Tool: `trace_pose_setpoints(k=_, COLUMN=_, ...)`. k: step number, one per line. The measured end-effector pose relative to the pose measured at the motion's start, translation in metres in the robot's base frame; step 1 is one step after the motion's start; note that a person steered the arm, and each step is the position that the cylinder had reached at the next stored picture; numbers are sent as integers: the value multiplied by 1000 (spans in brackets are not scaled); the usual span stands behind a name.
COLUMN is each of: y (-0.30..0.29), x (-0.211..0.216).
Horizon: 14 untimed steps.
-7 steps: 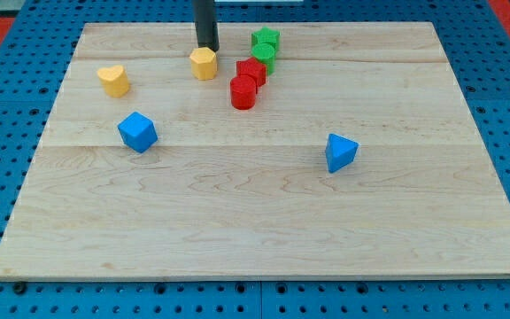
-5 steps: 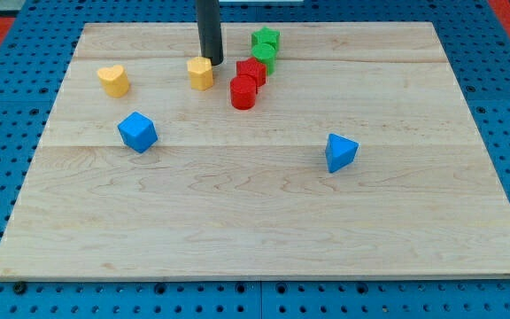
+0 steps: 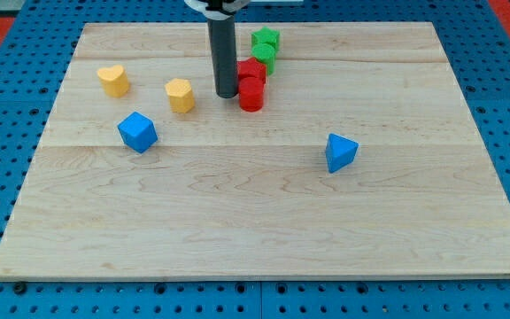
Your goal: Slightly move the red blocks to the right
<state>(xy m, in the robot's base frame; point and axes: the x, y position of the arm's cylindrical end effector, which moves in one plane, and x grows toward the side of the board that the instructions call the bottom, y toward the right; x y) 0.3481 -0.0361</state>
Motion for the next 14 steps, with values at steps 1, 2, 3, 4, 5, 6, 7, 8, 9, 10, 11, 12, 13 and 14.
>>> trace_pose_setpoints(k=1, y=-2, x=4)
trace_pose_setpoints(k=2, y=-21, x=3)
trace_pose_setpoints(k=3, y=-39, x=-15)
trace_pose_setpoints(k=4, y=-45, x=-33)
trace_pose_setpoints(k=5, y=-31, x=-54)
trace_pose_setpoints(k=6, y=-17, x=-59)
trace_pose_setpoints(k=7, y=3, x=-59)
trace_pose_setpoints(k=8, y=5, x=-57)
trace_pose_setpoints(k=9, y=14, x=-56)
trace_pose_setpoints(k=10, y=-3, x=-52)
trace_pose_setpoints(k=11, y=-13, x=-49)
trace_pose_setpoints(k=12, y=-8, x=-44)
trace_pose_setpoints(k=13, y=11, x=-44)
trace_pose_setpoints(k=14, y=12, x=-44)
